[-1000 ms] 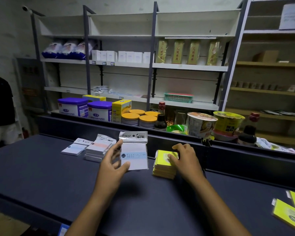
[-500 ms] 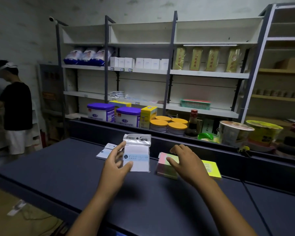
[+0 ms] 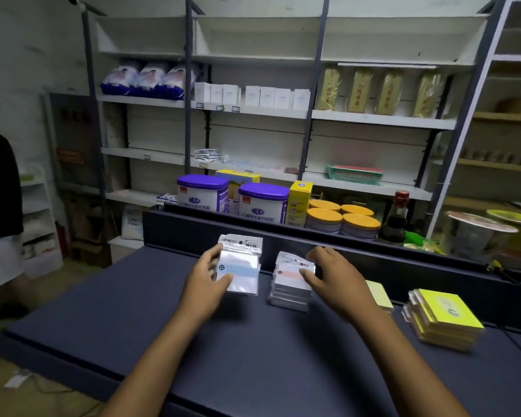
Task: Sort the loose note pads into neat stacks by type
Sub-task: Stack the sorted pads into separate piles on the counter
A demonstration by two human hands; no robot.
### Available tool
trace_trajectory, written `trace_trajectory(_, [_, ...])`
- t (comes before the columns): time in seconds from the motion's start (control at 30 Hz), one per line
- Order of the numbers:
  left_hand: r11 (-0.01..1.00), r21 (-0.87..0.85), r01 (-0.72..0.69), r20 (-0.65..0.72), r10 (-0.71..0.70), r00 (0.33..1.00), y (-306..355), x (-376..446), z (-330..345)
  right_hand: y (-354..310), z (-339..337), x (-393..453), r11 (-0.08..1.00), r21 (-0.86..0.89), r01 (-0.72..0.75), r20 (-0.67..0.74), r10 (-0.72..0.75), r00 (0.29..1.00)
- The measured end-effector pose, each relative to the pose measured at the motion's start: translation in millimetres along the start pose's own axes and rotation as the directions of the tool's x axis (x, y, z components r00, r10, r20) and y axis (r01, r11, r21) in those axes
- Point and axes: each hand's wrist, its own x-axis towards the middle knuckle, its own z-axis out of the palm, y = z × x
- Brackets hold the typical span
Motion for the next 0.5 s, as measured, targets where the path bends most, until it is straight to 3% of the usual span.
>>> trace_trajectory(0.5, [0.932,0.358,0.055,0.173,-0.124,0.977,-59,77,7,-17,12,34,0.999,-0.014,-0.044,-0.05,0.044,0.998])
